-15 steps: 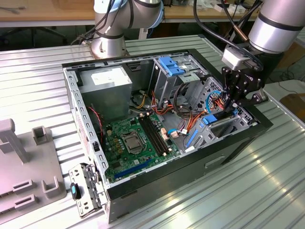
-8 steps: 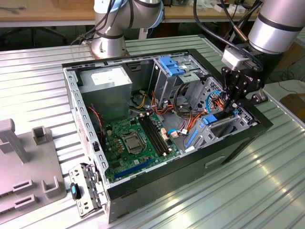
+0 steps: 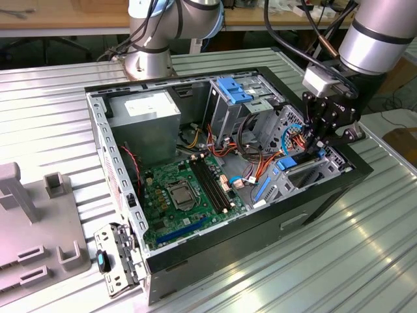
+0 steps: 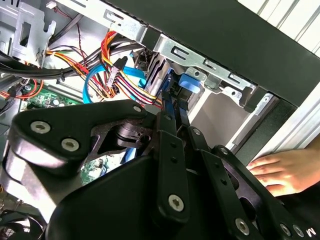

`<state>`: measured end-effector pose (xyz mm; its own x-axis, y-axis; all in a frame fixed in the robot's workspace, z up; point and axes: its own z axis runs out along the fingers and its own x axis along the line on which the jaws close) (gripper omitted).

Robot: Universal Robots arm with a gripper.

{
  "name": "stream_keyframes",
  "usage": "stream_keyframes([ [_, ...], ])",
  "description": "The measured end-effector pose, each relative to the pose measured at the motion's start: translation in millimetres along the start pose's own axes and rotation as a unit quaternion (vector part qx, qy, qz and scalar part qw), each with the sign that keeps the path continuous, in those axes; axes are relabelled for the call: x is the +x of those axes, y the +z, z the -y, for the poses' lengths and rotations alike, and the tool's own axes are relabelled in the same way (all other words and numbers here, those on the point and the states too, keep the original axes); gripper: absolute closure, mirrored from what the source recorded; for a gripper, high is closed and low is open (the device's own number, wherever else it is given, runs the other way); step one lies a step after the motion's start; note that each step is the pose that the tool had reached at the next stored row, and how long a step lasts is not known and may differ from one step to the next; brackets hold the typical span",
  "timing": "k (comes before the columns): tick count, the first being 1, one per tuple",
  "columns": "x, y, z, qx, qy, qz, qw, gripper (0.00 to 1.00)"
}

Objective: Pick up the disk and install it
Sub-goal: 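Insert the first disk wire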

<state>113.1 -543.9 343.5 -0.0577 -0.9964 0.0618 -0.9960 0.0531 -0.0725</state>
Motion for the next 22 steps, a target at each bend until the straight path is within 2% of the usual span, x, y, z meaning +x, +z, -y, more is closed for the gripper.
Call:
stream_keyframes([
  [4,0.2,0.3,0.0,0.0,0.0,0.0,1.0,0.84],
  [11,0.5,-3.8,0.3,0.0005,0.0,-0.0001,1.0,0.84],
  [14,0.4,-4.0,0.3,0.0006,0.0,-0.0017,1.0,0.84],
  [16,0.3,-4.0,0.3,0.0008,0.0,-0.0043,1.0,0.84],
  [22,0.3,-3.9,0.3,0.0008,0.0,-0.0044,1.0,0.84],
])
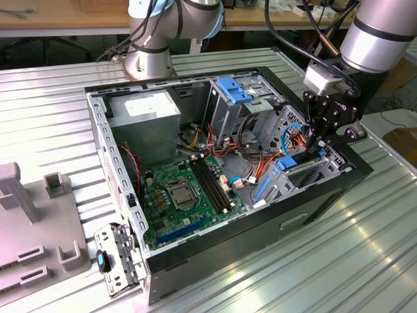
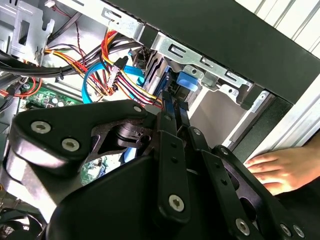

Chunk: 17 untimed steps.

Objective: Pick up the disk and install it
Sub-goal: 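Insert the first disk wire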

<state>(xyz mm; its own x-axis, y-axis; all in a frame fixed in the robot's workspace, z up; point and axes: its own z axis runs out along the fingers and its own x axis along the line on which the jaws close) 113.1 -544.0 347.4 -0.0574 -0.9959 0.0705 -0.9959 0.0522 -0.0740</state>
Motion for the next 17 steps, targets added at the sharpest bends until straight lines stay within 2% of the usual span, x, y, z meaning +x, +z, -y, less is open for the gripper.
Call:
stream_keyframes([
  [11,-2.2,1.5,-0.1,-0.0003,0.005,-0.0006,1.0,0.84],
  [17,-2.6,5.3,-0.3,-0.0004,0.005,-0.0007,1.0,0.84],
])
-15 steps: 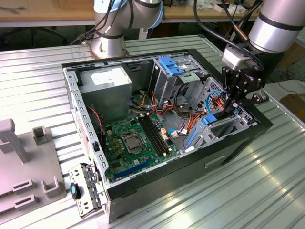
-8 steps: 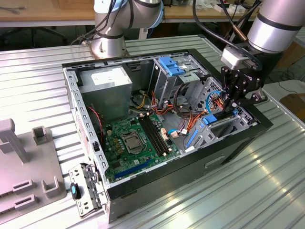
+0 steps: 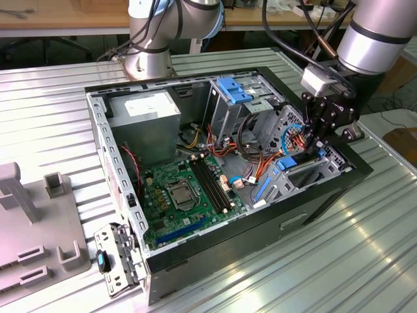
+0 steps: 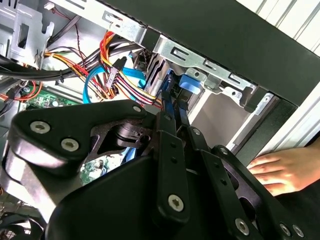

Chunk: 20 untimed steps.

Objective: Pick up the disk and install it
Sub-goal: 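Insert the first disk wire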

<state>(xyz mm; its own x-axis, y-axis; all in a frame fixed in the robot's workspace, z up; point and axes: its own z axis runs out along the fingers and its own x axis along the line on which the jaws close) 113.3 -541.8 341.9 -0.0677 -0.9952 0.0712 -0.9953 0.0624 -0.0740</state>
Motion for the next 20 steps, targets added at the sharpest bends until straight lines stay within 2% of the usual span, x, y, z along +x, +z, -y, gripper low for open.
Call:
stream_keyframes([
  [6,0.5,4.4,-0.1,0.0,0.0,0.0,1.0,0.84],
  [11,0.7,5.0,-0.2,0.0,0.0,0.0004,1.0,0.84],
  [12,0.8,4.7,-0.1,0.0,0.0,0.0021,1.0,0.84],
  [14,1.2,-1.3,0.3,0.0,0.0,0.0032,1.0,0.82],
  [15,1.9,-10.7,1.0,-0.0001,0.0,0.0023,1.0,0.76],
  [16,2.3,-14.9,1.3,-0.0001,0.0,0.0024,1.0,0.76],
  [20,2.4,-16.7,1.5,0.0,0.0,0.0023,1.0,0.78],
])
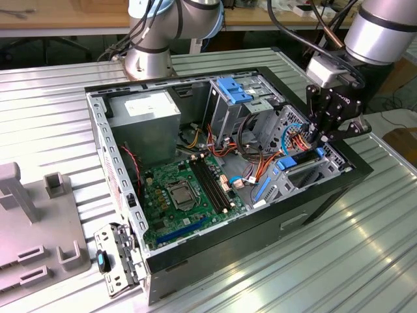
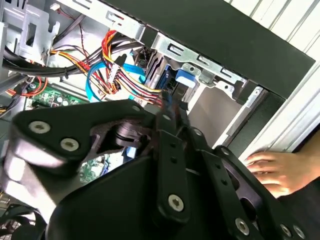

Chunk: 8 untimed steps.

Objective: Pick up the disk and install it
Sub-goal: 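Insert the first disk wire, then insert the second disk wire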

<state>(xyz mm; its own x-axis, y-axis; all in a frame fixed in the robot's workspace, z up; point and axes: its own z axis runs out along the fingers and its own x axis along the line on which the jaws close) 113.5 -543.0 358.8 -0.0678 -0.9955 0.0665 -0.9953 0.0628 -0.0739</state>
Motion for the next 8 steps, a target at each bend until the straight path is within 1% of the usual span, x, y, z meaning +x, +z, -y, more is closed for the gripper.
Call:
stream_keyframes([
  [2,0.0,0.0,0.0,0.0,0.0,0.0,1.0,0.89],
  [8,0.1,-0.7,0.0,0.0,0.0,0.0,1.0,0.89],
])
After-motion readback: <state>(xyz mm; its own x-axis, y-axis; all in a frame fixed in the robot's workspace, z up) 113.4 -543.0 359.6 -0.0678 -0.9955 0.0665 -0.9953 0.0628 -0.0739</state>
